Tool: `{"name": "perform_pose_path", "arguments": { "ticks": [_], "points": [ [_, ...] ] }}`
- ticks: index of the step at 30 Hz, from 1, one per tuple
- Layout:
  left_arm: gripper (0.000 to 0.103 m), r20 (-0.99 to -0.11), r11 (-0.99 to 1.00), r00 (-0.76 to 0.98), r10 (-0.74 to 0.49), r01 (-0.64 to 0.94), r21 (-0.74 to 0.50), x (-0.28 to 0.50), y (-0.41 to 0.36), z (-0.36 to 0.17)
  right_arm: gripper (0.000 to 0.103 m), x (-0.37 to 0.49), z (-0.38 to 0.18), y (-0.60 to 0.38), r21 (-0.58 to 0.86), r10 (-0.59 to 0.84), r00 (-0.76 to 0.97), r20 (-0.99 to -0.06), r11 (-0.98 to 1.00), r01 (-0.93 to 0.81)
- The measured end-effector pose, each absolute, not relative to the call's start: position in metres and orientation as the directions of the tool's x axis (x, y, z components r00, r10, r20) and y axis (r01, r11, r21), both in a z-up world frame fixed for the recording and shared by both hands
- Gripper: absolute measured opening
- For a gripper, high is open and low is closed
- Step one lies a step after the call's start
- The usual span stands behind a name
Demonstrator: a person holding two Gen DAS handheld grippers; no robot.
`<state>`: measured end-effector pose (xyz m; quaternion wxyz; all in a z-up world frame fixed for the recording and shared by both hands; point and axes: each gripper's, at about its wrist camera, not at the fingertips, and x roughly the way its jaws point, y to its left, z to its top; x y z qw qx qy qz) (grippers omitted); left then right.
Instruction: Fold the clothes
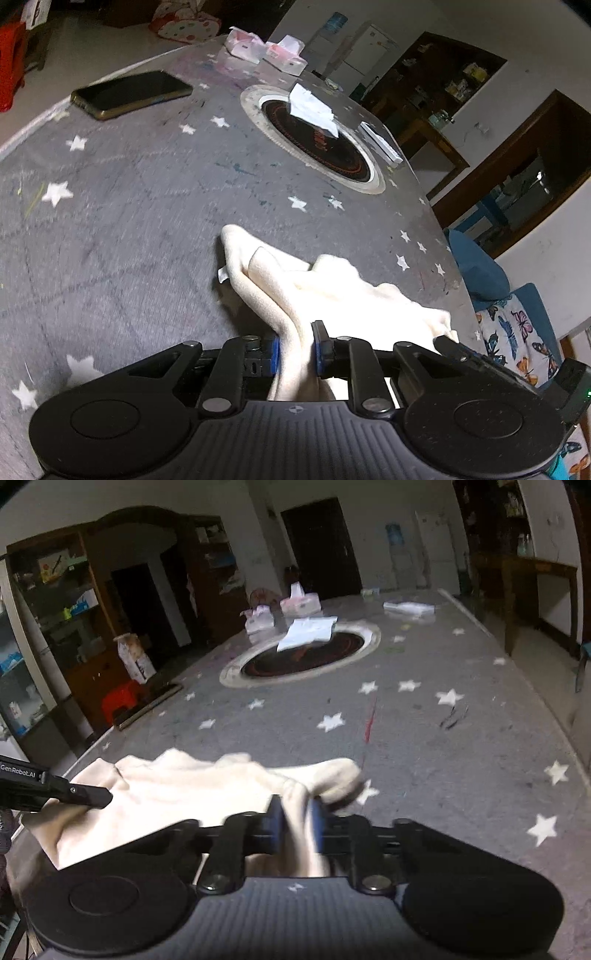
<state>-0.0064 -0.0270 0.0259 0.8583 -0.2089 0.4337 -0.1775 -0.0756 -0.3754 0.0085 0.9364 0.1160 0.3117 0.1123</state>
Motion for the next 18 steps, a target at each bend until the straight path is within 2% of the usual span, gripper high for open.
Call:
{"name": "perform_pose_path", "arguments": {
  "ticks": [7, 18],
  "points": [
    [0.015, -0.644, 0.841, 0.554, -0.527, 0.228, -0.491, 0.003, -0.062, 0.047, 0.01, -0.095, 0.038, -0.39, 0.234, 0.224, 0.838, -0.498, 0.965, -0.12],
    [0.014, -0.608, 0.784, 0.495, -0.621, 0.39, -0.483, 0.021, -0.153, 0.057, 0.01, -0.12, 0.07, -0.451, 0.074, -0.001, 0.881, -0.474, 0.996, 0.041]
  ]
}}
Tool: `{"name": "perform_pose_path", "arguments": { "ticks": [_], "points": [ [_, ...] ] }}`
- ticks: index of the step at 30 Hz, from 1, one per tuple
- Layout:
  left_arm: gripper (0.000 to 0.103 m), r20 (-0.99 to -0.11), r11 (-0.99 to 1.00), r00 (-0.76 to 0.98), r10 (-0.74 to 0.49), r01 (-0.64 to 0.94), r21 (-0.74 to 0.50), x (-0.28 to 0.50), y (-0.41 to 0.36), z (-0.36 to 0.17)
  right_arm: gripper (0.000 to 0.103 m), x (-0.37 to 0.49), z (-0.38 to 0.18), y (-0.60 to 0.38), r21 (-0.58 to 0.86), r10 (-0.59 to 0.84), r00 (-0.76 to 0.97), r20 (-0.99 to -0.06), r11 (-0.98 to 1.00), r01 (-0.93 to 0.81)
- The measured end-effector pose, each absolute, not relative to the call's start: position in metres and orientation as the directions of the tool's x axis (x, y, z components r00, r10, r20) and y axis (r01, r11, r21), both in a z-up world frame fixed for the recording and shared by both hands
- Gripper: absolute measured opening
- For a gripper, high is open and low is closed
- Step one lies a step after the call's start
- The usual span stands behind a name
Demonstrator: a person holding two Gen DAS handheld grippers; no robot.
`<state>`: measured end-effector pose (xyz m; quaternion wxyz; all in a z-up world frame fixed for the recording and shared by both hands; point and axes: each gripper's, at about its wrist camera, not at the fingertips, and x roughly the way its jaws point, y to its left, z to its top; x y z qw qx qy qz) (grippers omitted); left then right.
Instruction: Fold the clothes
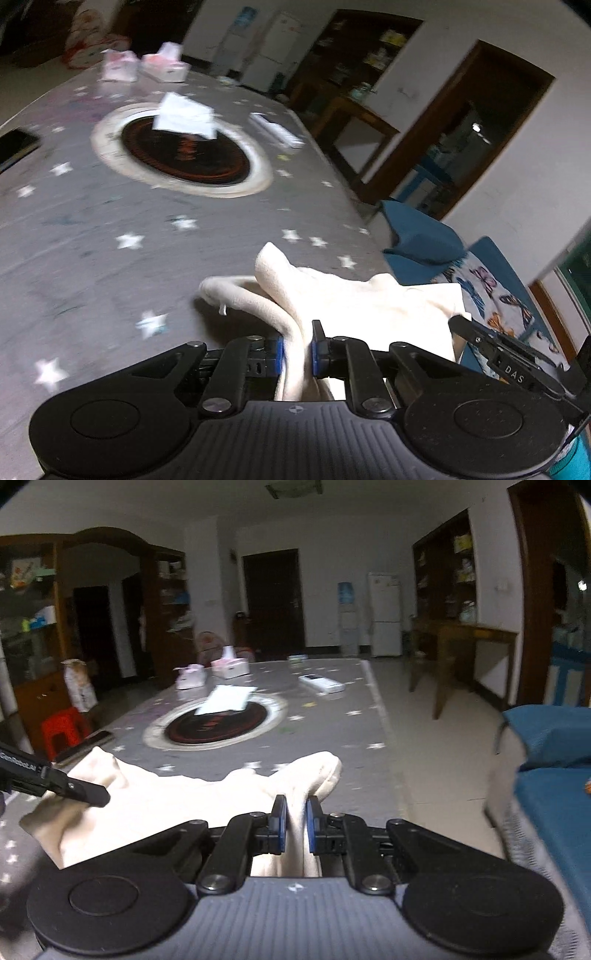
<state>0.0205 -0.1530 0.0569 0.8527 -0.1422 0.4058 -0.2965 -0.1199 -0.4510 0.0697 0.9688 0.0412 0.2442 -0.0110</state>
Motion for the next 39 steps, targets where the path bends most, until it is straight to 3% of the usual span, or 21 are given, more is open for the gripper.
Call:
{"name": "perform_pose_path", "arguments": {
  "ticks": [8, 16, 30, 39],
  "points": [
    [0.015, -0.653, 0.784, 0.444, -0.613, 0.443, -0.435, 0.021, -0.193, 0.034, 0.01, -0.123, 0.049, -0.475, 0.051, -0.072, 0.853, -0.518, 0.992, 0.115],
    [0.023, -0.687, 0.827, 0.48, -0.545, 0.442, -0.347, 0.02, -0.185, 0.034, 0.013, -0.117, 0.038, -0.482, 0.007, -0.126, 0.831, -0.542, 0.988, 0.154],
    [0.021, -0.716, 0.883, 0.536, -0.448, 0.392, -0.259, 0.036, -0.177, 0.037, 0.015, -0.082, 0.016, -0.48, 0.103, -0.004, 0.796, -0.605, 0.991, 0.083],
    [0.021, -0.68, 0.819, 0.485, -0.549, 0.474, -0.324, 0.045, -0.209, 0.041, 0.017, -0.076, 0.016, -0.478, 0.13, 0.025, 0.805, -0.593, 0.989, 0.065]
  ]
}}
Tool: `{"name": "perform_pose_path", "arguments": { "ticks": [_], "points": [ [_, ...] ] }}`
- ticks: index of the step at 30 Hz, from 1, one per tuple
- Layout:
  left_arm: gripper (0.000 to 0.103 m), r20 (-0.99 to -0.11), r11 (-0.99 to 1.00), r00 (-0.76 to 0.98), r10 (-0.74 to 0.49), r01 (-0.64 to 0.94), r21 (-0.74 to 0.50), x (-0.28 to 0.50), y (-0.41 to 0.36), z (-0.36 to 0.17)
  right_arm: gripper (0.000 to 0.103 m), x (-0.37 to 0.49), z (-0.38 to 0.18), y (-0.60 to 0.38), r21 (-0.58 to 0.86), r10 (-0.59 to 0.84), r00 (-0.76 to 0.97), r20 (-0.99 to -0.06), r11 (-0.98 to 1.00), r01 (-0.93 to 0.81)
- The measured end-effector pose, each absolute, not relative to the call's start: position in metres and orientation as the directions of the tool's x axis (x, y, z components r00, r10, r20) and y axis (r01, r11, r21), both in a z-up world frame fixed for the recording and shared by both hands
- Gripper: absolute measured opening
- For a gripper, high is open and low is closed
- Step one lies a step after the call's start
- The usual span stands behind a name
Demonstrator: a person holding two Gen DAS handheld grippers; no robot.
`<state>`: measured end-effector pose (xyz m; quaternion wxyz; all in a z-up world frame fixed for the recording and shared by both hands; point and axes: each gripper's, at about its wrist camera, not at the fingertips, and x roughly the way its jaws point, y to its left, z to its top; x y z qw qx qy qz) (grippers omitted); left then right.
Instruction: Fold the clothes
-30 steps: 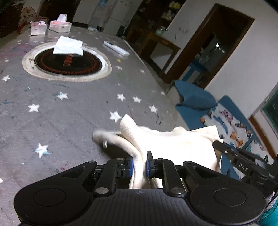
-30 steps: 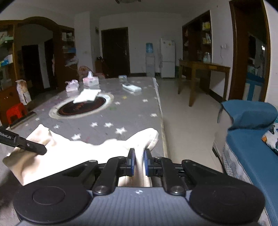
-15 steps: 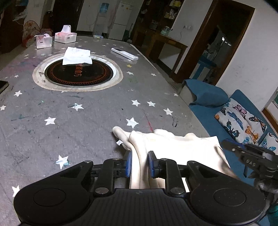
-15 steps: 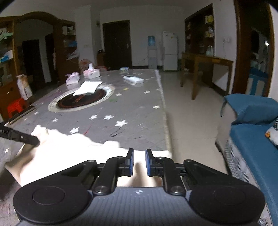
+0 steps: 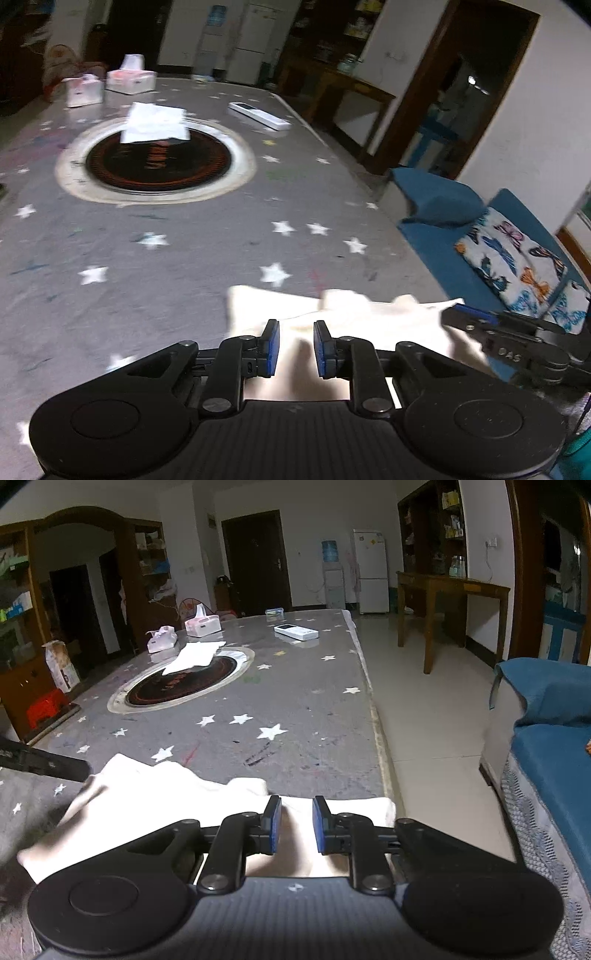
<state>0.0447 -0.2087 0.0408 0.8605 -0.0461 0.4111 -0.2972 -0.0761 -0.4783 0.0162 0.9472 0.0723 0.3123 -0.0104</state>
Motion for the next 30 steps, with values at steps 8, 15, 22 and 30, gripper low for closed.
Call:
{"name": "perform_pose_path", "arguments": {
  "ticks": [8, 15, 22, 30],
  "points": [
    [0.021, -0.707, 0.81, 0.439, -0.554, 0.482, -0.335, 0.062, -0.237, 0.018, 0.023, -0.067, 0.009, -0.48, 0.122, 0.027, 0.789, -0.614, 0.991, 0.061],
    [0.023, -0.677, 0.792, 0.446, -0.585, 0.494, -0.359, 0.057, -0.238, 0.029, 0.024, -0.07, 0.027, -0.469, 0.11, 0.059, 0.814, -0.578, 0.994, 0.006],
    [0.022, -0.689, 0.783, 0.439, -0.576, 0.538, -0.312, 0.056, -0.258, 0.021, 0.024, -0.051, 0.017, -0.445, 0.041, 0.052, 0.788, -0.614, 0.999, -0.034],
    [0.023, -0.664, 0.772, 0.448, -0.598, 0.545, -0.328, 0.044, -0.248, 0.03, 0.029, -0.079, 0.031, -0.454, 0.077, 0.071, 0.812, -0.58, 0.997, -0.032]
  ]
}}
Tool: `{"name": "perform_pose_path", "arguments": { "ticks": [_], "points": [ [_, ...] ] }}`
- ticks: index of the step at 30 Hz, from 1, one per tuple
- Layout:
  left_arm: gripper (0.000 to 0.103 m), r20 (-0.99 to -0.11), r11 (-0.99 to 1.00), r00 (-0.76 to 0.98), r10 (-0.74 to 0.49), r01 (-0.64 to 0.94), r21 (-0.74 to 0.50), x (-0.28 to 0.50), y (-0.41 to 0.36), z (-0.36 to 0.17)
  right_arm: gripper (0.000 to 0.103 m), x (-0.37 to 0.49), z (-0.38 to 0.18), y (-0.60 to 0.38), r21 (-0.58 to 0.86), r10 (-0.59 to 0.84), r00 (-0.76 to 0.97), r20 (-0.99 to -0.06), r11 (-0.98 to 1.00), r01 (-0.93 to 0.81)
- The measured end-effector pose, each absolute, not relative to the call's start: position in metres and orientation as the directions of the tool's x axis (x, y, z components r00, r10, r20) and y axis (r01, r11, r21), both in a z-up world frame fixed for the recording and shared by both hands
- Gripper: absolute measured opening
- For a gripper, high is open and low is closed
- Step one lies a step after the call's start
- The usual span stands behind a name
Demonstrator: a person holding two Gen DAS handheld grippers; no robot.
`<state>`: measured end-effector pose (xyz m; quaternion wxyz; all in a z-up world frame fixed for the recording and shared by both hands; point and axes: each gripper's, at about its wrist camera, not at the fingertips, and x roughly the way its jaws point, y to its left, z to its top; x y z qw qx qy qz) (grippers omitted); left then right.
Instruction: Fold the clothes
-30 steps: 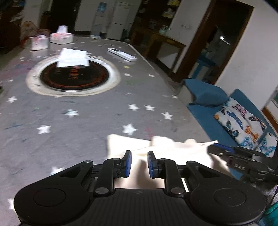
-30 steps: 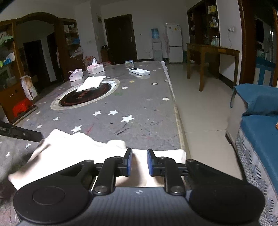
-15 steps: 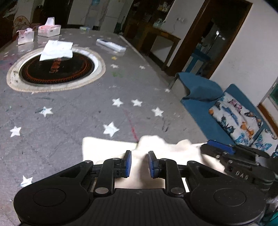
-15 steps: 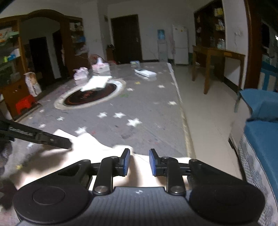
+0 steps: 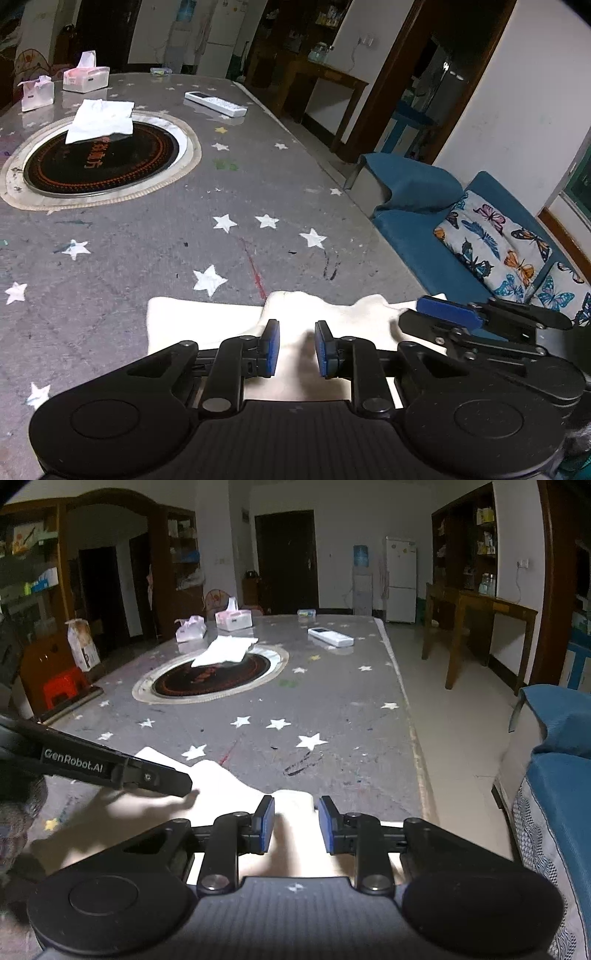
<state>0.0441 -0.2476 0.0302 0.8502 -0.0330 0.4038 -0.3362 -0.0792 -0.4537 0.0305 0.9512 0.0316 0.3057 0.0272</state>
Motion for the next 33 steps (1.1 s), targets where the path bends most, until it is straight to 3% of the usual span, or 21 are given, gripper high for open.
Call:
{"name": "perform_pose_path", "arguments": {
  "ticks": [7, 15, 19, 27, 33],
  "points": [
    [0.023, -0.642, 0.726, 0.422, -0.64, 0.605, -0.326, -0.002, -0.23, 0.035, 0.037, -0.141, 0.034, -0.446, 0.083, 0.071, 0.83, -0.554, 0.996, -0.03],
    [0.026, -0.623, 0.714, 0.434, -0.651, 0.628, -0.309, -0.049, -0.208, 0.029, 0.037, -0.19, 0.023, -0.422, 0.028, 0.027, 0.849, -0.528, 0.999, -0.015],
    [0.026, -0.629, 0.738, 0.454, -0.632, 0.602, -0.307, -0.053, -0.198, 0.019, 0.037, -0.195, 0.011, -0.413, -0.042, -0.013, 0.854, -0.52, 0.999, -0.011],
    [0.027, -0.588, 0.75, 0.492, -0.642, 0.56, -0.35, -0.057, -0.184, 0.027, 0.038, -0.191, 0.027, -0.404, -0.014, 0.019, 0.876, -0.482, 0.999, -0.029],
    [0.027, -0.617, 0.769, 0.477, -0.626, 0.507, -0.388, -0.05, -0.17, 0.014, 0.044, -0.183, 0.012, -0.396, -0.003, 0.047, 0.852, -0.522, 0.998, -0.057]
  ]
}}
